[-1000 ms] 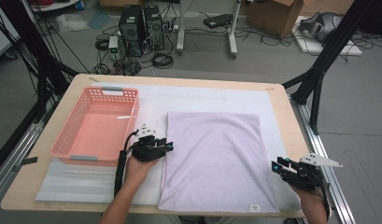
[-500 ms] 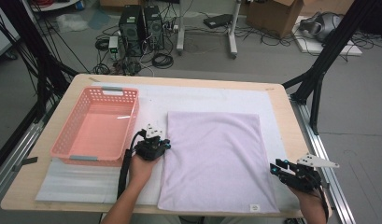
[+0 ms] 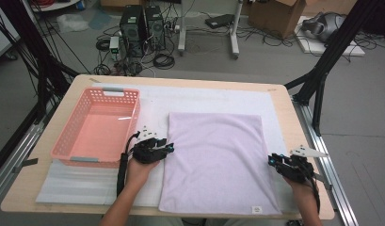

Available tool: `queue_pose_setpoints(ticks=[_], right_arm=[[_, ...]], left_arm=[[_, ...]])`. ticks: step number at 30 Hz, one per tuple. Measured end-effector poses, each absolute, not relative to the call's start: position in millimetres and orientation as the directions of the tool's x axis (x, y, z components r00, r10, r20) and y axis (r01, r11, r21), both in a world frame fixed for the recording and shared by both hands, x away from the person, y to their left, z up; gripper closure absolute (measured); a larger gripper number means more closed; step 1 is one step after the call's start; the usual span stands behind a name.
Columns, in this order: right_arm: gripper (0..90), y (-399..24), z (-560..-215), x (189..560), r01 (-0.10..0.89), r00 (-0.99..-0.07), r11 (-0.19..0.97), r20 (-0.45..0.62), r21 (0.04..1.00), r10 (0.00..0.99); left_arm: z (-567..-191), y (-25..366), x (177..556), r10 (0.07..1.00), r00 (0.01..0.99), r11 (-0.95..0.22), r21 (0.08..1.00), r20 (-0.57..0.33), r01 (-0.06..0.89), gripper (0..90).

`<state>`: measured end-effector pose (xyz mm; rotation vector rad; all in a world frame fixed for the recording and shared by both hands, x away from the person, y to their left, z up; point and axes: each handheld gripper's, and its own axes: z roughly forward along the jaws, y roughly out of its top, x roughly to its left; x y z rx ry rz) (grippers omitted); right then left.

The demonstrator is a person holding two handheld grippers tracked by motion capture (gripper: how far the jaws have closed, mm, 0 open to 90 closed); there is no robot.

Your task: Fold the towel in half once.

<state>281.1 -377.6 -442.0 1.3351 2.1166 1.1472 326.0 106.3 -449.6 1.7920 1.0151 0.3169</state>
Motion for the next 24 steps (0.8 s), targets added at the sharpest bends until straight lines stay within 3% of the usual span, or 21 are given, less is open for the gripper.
queue_pose_setpoints(ticks=[3,6,9,12,14,15,17,24], right_arm=[[72.4,-367.0,-448.0,298.2,0.607,-0.442,0.221,0.093,0.763,0.892],[87.9,-365.4,-448.2,302.9,0.614,-0.428,0.216,0.091,0.759,0.899],[88.2,-367.5,-446.2,301.4,0.607,-0.386,0.233,0.026,0.76,0.922],[85.6,-371.9,-446.8,300.8,0.624,-0.352,0.179,0.07,0.761,0.933],[71.1,-371.6,-445.8,300.3,0.618,-0.357,0.176,0.074,0.766,0.931],[68.3,-373.0,-445.2,301.1,0.614,-0.356,0.169,0.08,0.771,0.931],[67.8,-377.1,-442.7,304.1,0.598,-0.365,0.146,0.105,0.788,0.925],[82.9,-368.9,-440.4,337.0,0.571,-0.449,0.185,0.115,0.8,0.886]], left_arm=[[-449.4,108.8,324.6,0.74,0.63,-0.137,0.864,-0.236,0.484,58.1],[-449.1,110.3,321.5,0.727,0.641,-0.134,0.864,-0.247,0.485,58.1],[-449.9,110.7,318.4,0.716,0.652,-0.137,0.865,-0.251,0.483,58.1],[-449.8,111.7,315.7,0.712,0.655,-0.132,0.869,-0.252,0.477,58.1],[-449.9,112.2,314.5,0.709,0.658,-0.129,0.87,-0.253,0.475,58.1],[-449.7,112.6,314.1,0.709,0.659,-0.13,0.871,-0.252,0.473,58.1],[-449.9,113.0,313.9,0.706,0.662,-0.126,0.874,-0.253,0.468,58.1],[-449.1,113.5,312.8,0.684,0.678,-0.105,0.884,-0.268,0.455,57.7]])
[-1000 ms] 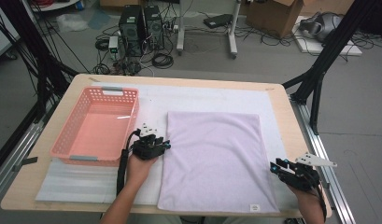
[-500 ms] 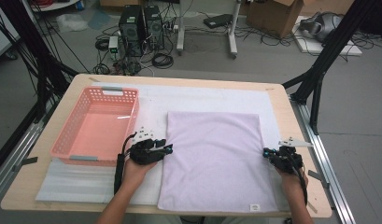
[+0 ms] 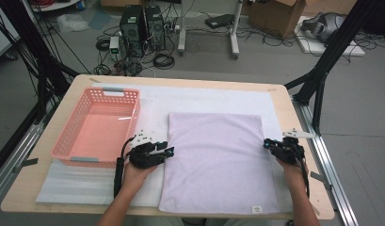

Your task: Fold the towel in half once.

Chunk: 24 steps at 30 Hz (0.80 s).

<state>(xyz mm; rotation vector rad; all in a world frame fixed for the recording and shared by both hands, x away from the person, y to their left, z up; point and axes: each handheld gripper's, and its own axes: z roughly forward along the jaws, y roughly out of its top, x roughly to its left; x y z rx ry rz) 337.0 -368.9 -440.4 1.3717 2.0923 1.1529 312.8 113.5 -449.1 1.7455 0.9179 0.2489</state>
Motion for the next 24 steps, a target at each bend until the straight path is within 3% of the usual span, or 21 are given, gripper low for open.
queue_pose_setpoints(ticks=[5,11,13,19,24], right_arm=[[86.9,-355.6,-451.0,359.7,0.59,-0.466,0.233,0.09,0.773,0.88],[87.0,-371.4,-450.5,363.5,0.622,-0.28,0.163,0.023,0.766,0.96],[83.5,-381.9,-449.0,358.9,0.619,-0.279,0.096,0.104,0.779,0.955],[76.9,-395.1,-432.8,322.3,0.54,-0.356,0.082,0.139,0.837,0.924],[71.6,-386.8,-436.0,285.6,0.53,-0.453,0.148,0.132,0.835,0.881]], left_arm=[[-446.9,113.4,310.7,0.667,0.696,-0.102,0.893,-0.265,0.438,57.5],[-445.0,117.7,308.4,0.637,0.717,-0.073,0.903,-0.284,0.422,51.8],[-444.8,118.5,308.1,0.629,0.729,-0.079,0.91,-0.271,0.407,51.3],[-444.3,118.1,305.2,0.609,0.762,-0.083,0.938,-0.219,0.336,49.0],[-446.3,120.0,301.2,0.633,0.728,-0.072,0.917,-0.263,0.393,43.5]])
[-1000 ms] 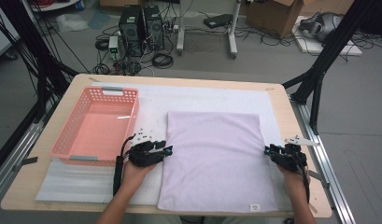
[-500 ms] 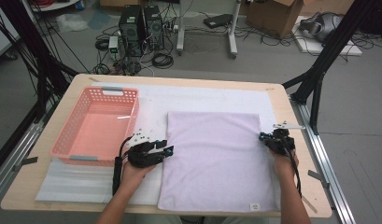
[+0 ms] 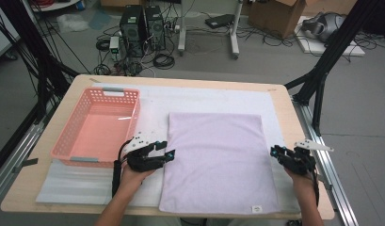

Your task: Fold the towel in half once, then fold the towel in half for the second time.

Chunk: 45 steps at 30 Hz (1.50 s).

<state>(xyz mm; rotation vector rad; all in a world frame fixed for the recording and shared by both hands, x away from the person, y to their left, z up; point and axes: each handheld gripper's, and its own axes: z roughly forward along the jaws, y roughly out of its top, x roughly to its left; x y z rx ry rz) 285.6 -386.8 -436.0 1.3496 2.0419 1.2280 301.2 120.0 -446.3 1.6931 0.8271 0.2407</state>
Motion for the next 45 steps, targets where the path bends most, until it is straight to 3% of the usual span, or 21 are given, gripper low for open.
queue_pose_setpoints(ticks=[5,10,17,26,45], right_arm=[[72.0,-371.4,-445.3,253.9,0.541,-0.56,0.28,0.091,0.793,0.823],[72.9,-369.9,-445.5,234.4,0.531,-0.558,0.385,-0.031,0.755,0.829],[58.6,-386.0,-434.1,222.0,0.504,-0.523,0.238,0.073,0.83,0.849],[30.0,-375.3,-431.1,229.1,0.471,-0.512,0.217,0.065,0.855,0.856],[26.6,-370.8,-433.0,234.0,0.476,-0.524,0.222,0.072,0.851,0.849]], left_arm=[[-444.9,120.9,294.6,0.649,0.708,-0.055,0.911,-0.279,0.409,34.6],[-442.1,118.7,289.3,0.669,0.698,-0.067,0.914,-0.257,0.4,28.4],[-438.9,119.8,286.7,0.674,0.695,-0.055,0.922,-0.249,0.384,22.7],[-438.4,124.2,281.9,0.674,0.699,-0.065,0.923,-0.24,0.379,22.5],[-442.0,123.2,289.4,0.666,0.681,-0.04,0.897,-0.305,0.441,25.3]])
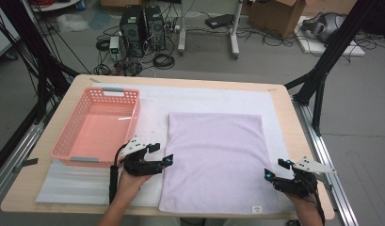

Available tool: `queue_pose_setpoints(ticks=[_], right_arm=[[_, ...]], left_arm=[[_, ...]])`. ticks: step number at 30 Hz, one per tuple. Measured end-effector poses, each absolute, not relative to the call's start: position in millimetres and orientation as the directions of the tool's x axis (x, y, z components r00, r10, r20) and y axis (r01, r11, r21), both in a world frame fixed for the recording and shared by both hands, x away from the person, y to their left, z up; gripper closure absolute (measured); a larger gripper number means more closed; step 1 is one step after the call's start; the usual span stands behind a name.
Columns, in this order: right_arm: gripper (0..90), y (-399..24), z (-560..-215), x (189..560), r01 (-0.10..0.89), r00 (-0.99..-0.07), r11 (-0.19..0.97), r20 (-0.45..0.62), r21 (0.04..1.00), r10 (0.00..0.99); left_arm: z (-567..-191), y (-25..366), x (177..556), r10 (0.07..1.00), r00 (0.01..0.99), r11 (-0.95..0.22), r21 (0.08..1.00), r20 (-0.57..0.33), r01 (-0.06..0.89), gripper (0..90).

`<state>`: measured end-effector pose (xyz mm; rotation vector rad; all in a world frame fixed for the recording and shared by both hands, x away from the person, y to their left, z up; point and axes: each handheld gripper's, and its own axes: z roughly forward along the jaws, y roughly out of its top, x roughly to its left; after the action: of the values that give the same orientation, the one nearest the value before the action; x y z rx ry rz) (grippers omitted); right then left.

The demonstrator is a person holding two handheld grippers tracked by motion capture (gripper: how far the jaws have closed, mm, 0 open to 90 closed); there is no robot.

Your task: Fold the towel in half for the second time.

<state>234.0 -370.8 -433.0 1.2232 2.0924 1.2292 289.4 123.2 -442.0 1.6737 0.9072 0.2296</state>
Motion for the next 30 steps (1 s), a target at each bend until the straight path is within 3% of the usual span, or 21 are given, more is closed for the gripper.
queue_pose_setpoints(ticks=[12,14,17,23,26,30], right_arm=[[26.7,-368.2,-431.0,262.2,0.492,-0.538,0.225,0.091,0.841,0.838],[26.8,-367.5,-428.5,271.6,0.495,-0.537,0.227,0.09,0.839,0.839],[27.5,-366.1,-426.4,289.3,0.497,-0.535,0.229,0.087,0.837,0.841],[29.7,-363.6,-427.9,320.1,0.528,-0.523,0.239,0.09,0.815,0.848],[30.2,-364.8,-429.7,331.7,0.54,-0.52,0.238,0.097,0.807,0.849],[30.2,-365.7,-433.0,344.7,0.558,-0.518,0.243,0.105,0.794,0.849]], left_arm=[[-434.8,112.0,315.9,0.689,0.675,-0.061,0.907,-0.264,0.417,26.1],[-432.4,109.9,324.7,0.696,0.671,-0.065,0.908,-0.256,0.414,29.7],[-429.2,104.4,341.9,0.721,0.643,-0.091,0.885,-0.257,0.456,38.0],[-432.6,99.2,377.3,0.768,0.596,-0.124,0.858,-0.235,0.498,39.9],[-443.9,101.2,390.2,0.779,0.568,-0.088,0.851,-0.266,0.518,46.5],[-452.2,99.4,404.0,0.806,0.523,-0.103,0.805,-0.277,0.584,46.0]])
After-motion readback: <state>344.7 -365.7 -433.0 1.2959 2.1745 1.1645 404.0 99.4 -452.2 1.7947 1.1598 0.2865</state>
